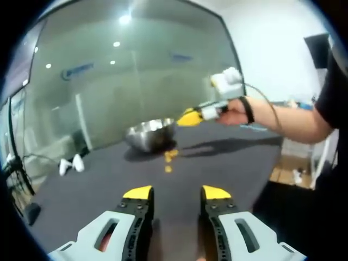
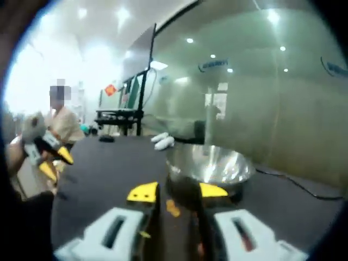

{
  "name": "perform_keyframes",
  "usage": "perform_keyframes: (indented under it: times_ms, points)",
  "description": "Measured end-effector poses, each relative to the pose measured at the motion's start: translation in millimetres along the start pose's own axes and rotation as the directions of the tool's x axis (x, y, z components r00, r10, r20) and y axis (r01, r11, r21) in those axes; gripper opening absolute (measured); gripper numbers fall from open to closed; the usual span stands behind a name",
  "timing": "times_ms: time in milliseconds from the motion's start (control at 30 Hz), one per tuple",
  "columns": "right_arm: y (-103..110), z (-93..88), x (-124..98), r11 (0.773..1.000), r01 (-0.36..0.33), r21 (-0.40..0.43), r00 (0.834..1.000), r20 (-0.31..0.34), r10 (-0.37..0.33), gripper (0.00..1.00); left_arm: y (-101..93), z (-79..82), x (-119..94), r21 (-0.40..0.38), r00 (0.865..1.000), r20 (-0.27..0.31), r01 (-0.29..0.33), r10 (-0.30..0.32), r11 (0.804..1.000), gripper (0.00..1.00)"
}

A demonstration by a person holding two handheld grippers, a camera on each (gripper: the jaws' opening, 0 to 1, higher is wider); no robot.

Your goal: Pick up the QQ candy scattered on the table and place it into the stainless steel bowl on the table

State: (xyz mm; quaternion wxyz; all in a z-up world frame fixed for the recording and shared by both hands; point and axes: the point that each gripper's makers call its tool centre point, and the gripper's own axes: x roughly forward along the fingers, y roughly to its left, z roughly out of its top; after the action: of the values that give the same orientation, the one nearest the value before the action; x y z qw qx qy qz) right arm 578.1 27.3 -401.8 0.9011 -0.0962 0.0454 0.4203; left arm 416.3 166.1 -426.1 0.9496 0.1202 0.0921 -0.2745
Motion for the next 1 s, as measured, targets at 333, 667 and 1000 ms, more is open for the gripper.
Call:
perform_keyframes:
  times_ms: [333,667,1000]
  points:
    - [9.8,-52.6,-43.4,0.998,0.002,0.057,0.997,-0.074,0.002,0.26,5.2,3.2,-2.8,-0.002,1.0,0.02,-0.007,0.007,1.0,0.36]
    - [5.8,-50.9,-37.2,0.999,0.047,-0.005,0.995,-0.092,-0.048,0.22,6.8,6.4,-3.5,0.0,0.999,0.03,-0.011,0.011,1.0,0.36]
    - [15.1,-59.5,7.9,1.0,-0.014,0.016,0.99,-0.138,0.016,0.22,2.1,4.5,-3.1,0.008,1.0,0.028,0.002,-0.002,1.0,0.38]
